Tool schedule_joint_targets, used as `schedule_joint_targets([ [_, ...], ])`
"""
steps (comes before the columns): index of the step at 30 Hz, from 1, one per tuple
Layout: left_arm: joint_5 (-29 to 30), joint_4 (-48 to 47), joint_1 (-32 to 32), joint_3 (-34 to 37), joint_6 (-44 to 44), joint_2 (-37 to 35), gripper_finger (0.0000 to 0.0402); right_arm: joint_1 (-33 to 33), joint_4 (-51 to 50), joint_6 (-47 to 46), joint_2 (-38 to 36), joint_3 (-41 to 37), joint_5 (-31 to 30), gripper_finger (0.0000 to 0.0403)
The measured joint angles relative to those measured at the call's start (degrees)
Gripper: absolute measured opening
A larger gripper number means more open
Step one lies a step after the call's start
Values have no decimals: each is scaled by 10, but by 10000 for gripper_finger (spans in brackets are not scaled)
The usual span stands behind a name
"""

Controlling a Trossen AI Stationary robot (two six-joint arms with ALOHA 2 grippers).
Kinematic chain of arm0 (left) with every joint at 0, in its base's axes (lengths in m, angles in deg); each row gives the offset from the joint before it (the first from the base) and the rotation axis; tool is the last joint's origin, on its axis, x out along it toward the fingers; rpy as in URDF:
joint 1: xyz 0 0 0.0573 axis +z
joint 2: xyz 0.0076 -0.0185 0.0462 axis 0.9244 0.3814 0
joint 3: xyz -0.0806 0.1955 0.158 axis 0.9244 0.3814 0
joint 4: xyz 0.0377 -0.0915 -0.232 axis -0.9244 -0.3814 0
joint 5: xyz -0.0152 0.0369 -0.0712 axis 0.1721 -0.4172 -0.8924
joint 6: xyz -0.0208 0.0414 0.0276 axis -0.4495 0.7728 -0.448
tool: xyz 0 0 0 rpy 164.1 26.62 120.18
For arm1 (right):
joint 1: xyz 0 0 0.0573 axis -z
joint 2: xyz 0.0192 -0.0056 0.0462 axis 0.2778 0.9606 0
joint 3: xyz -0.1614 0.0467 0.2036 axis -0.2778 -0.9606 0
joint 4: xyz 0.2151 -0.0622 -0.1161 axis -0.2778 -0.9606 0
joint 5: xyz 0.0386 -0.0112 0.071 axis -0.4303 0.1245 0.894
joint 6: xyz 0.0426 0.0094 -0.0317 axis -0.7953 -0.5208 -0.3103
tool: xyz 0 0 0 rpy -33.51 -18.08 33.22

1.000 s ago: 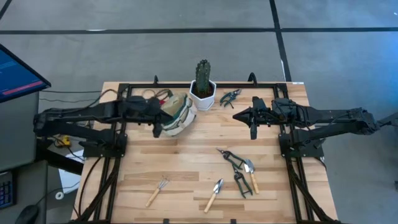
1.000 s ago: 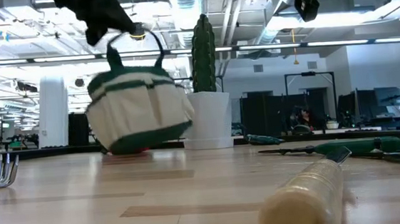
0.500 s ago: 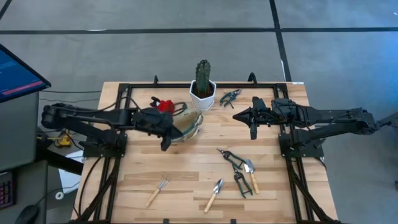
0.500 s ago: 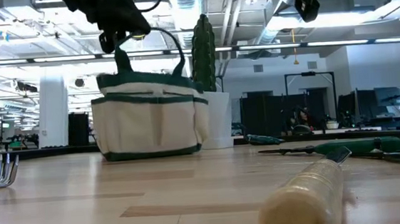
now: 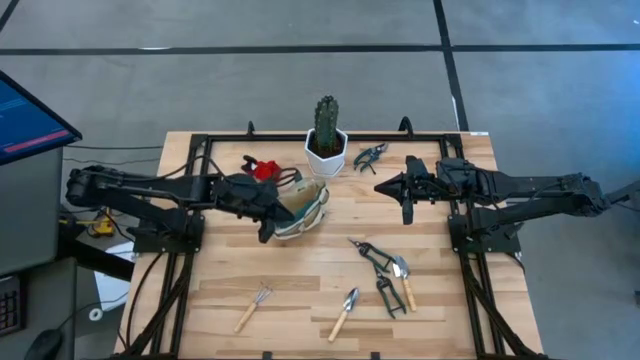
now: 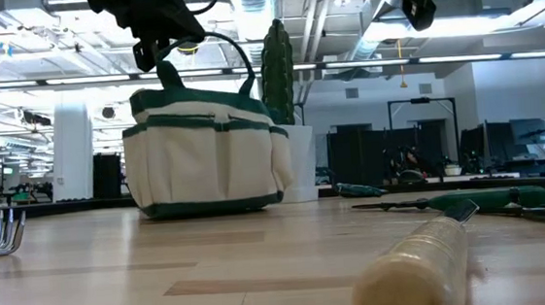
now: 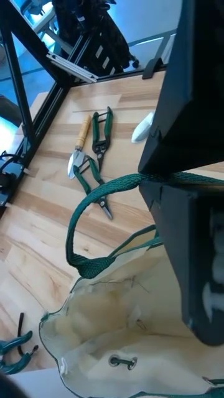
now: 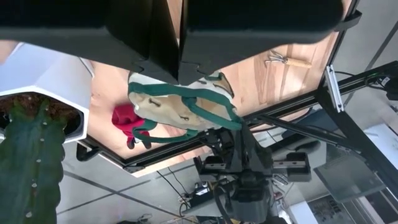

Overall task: Pick & Place Garden tools in Gardening bag
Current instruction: Prepare the gardening bag

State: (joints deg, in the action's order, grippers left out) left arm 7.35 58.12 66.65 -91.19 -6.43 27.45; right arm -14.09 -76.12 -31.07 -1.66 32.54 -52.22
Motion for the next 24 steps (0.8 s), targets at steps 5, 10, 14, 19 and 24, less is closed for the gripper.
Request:
schedule_joint_targets([
  [5,1,4,0,0,-1,0,5,0,-3,0,0,0,0,0],
  [10,1,9,0,0,-1,0,25,0,-3,0,0,0,0,0],
  [14,1,21,0,0,-1,0,47,0,-5,0,0,0,0,0],
  [19,0,37,0,0,-1,0,74,0,-10,0,0,0,0,0],
  [24,0,47,0,0,0,0,91,0,-15,0,0,0,0,0],
])
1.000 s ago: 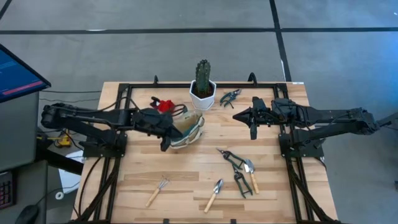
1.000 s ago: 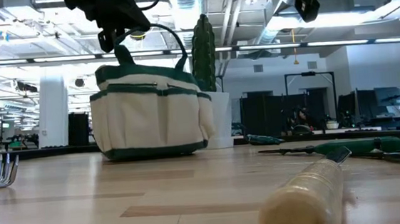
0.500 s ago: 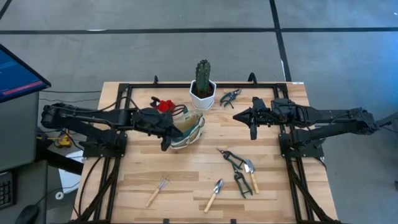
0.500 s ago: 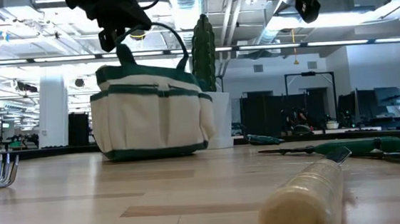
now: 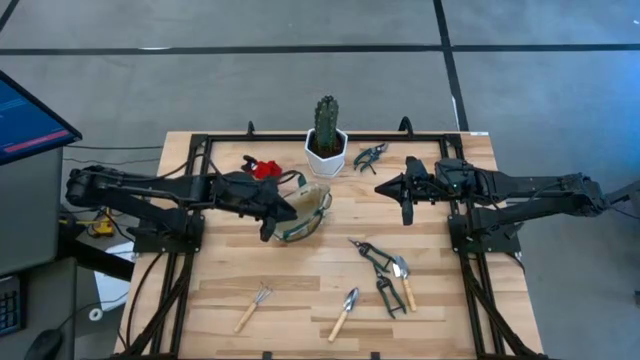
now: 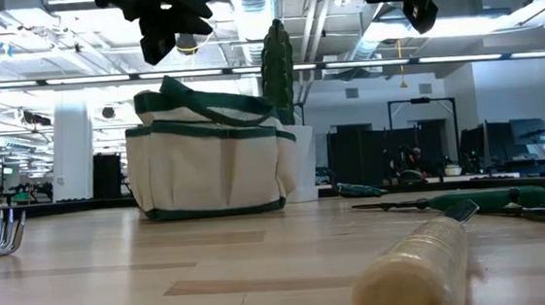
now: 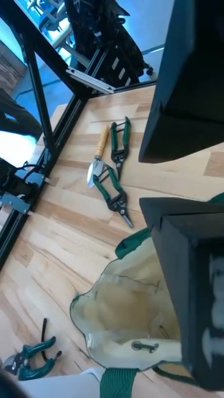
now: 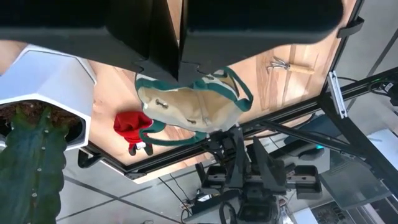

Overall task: Pick & Place Garden tools in Gardening bag
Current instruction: Prepare the gardening bag

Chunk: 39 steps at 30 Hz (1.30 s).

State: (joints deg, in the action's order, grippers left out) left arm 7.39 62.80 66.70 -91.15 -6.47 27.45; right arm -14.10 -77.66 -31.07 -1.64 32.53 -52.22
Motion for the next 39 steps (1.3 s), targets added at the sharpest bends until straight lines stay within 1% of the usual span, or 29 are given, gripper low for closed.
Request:
schedule_joint_targets([
  [5,0,-1,0,0,0,-10,93,0,0,0,0,0,0,0],
  [8,3,1,0,0,1,-19,86,0,2,0,5,0,0,0],
  [11,26,-8,0,0,1,-33,62,0,3,0,23,0,0,0],
  [13,48,-28,0,0,1,-49,38,0,4,-7,41,0,0,0],
  [15,80,-47,0,0,0,-68,13,0,7,-20,64,0,0,0],
  [17,119,-97,0,0,-16,-93,5,0,9,-26,82,-1,0,0],
  [20,158,-172,0,0,-53,-132,2,0,21,-26,103,0,0,0],
  [22,185,-214,0,9,-94,-155,1,0,28,-26,111,0,0,0],
  [25,220,-221,-7,44,-149,-183,1,0,28,-26,115,0,0,0],
  [28,249,-217,-17,88,-213,-192,1,0,29,-26,115,0,0,0],
  [33,255,-220,-49,162,-330,-187,1,4,28,-23,111,0,0,0],
  [39,257,-221,-98,210,-426,-188,1,34,25,-21,135,0,0,0],
])
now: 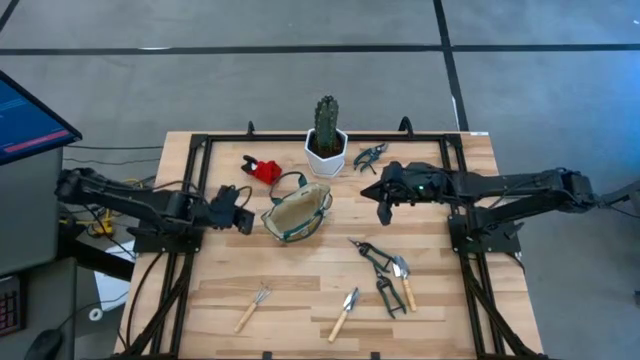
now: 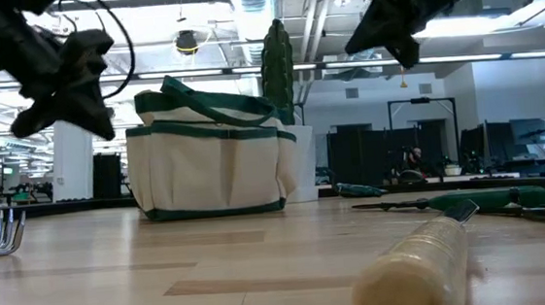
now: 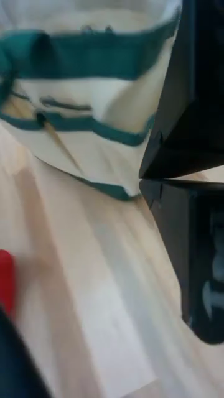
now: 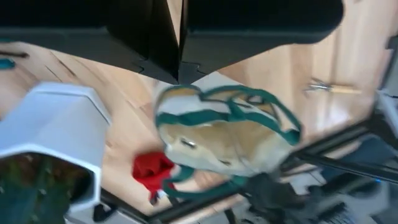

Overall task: Pick & Place Garden tools in Gardening bag
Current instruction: Prepare the gardening bag

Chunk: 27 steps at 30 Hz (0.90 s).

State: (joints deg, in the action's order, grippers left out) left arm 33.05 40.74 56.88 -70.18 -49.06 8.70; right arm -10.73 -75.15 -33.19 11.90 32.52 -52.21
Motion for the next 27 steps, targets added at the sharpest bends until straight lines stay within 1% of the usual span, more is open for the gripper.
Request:
schedule_joint_targets([
  [4,0,4,-40,3,-35,0,1,32,4,0,47,0,0,0],
  [7,0,8,-72,3,-42,0,1,59,28,-4,93,0,5,0],
  [11,0,11,-115,3,-73,0,1,85,109,-4,158,0,43,0],
  [15,34,14,-150,3,-106,11,1,101,188,-7,219,0,64,0],
  [19,69,16,-163,3,-144,44,1,113,233,-15,267,0,92,0],
  [21,78,23,-163,3,-155,67,1,114,239,-23,283,0,95,0],
  [27,84,83,-163,3,-165,140,1,111,298,-30,320,0,99,0],
])
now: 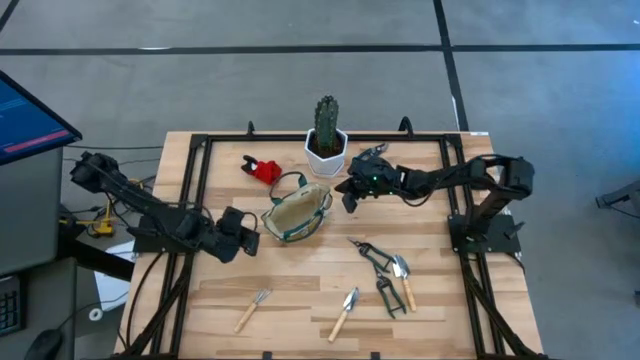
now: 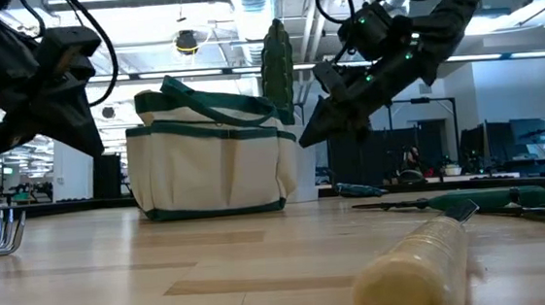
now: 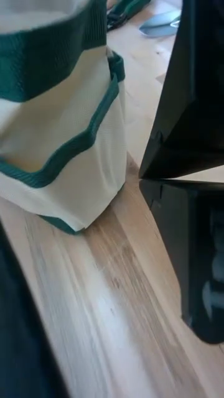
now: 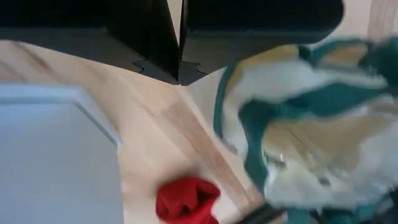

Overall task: Pick & Place Garden tools in Gardening bag
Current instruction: Prepare the gardening bag

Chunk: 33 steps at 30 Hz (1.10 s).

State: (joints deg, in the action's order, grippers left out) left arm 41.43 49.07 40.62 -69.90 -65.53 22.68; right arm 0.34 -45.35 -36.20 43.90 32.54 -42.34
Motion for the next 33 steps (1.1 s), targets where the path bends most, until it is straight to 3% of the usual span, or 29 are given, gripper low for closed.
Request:
schedule_joint_targets([
  [10,13,65,0,0,-2,58,1,9,50,0,51,20,-1,0],
  [17,19,64,24,0,-8,97,1,-1,49,0,104,85,54,0],
  [24,21,78,50,0,-4,116,1,-11,-33,5,104,107,55,0],
  [33,27,156,88,0,88,116,1,-30,-137,26,67,106,67,0],
])
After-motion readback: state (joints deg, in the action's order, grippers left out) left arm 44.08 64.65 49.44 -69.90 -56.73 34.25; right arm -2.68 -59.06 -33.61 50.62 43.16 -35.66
